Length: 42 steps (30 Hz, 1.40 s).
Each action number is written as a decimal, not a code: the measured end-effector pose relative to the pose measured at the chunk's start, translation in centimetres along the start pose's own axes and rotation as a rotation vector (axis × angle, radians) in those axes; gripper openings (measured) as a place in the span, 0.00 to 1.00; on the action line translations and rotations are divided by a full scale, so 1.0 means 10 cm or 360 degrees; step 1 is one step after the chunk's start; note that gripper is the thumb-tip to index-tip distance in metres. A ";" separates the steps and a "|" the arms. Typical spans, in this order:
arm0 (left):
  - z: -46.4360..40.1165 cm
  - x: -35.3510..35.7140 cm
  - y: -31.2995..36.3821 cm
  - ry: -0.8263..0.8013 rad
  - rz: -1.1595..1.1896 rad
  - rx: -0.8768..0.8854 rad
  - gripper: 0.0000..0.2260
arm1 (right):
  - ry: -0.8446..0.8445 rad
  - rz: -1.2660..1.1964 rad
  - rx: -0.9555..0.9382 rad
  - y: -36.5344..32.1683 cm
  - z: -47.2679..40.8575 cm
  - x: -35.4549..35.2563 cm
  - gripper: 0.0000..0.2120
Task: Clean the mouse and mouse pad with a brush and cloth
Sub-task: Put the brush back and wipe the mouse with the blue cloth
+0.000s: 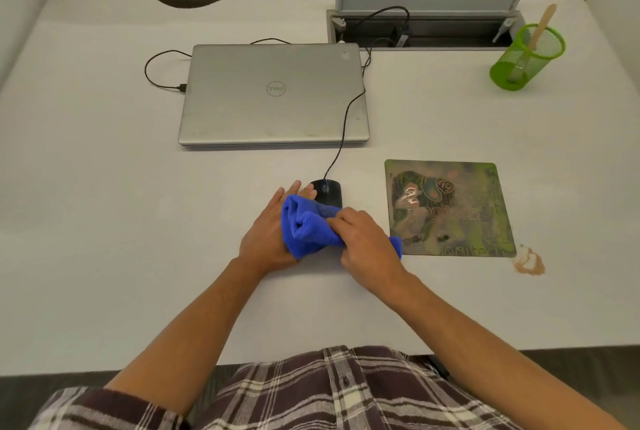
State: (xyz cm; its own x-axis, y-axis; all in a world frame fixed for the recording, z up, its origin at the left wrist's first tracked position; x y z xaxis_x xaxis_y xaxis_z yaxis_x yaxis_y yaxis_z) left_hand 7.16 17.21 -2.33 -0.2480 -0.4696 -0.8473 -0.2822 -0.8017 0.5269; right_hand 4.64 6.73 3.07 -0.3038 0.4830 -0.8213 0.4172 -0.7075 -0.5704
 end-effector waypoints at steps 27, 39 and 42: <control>0.00 -0.06 -0.03 -0.0047 0.0207 0.0015 0.32 | 0.0015 0.0151 0.0036 -0.01 0.11 -0.03 0.21; 0.00 -0.02 -0.03 -0.0122 0.0249 0.0000 0.39 | -0.0169 0.0280 -0.0006 -0.30 0.21 0.20 0.14; -0.01 0.00 -0.02 -0.0149 0.0218 -0.0010 0.39 | -0.0071 0.0272 0.0021 -0.24 0.17 0.02 0.15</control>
State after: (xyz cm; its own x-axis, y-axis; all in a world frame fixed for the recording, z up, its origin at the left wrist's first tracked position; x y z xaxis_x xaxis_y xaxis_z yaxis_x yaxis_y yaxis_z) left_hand 7.28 17.32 -2.44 -0.3691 -0.5384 -0.7575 -0.2343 -0.7348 0.6365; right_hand 2.16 7.66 4.29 -0.2671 0.3319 -0.9047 0.4551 -0.7841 -0.4220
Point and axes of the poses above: each hand's wrist, its own z-axis away from the middle knuckle, its own x-axis out of the palm, y = z × x, the point moved 10 cm from there along -z, towards the middle knuckle, and after that the axes turned 12 degrees about -x, right-handed, at the moved point
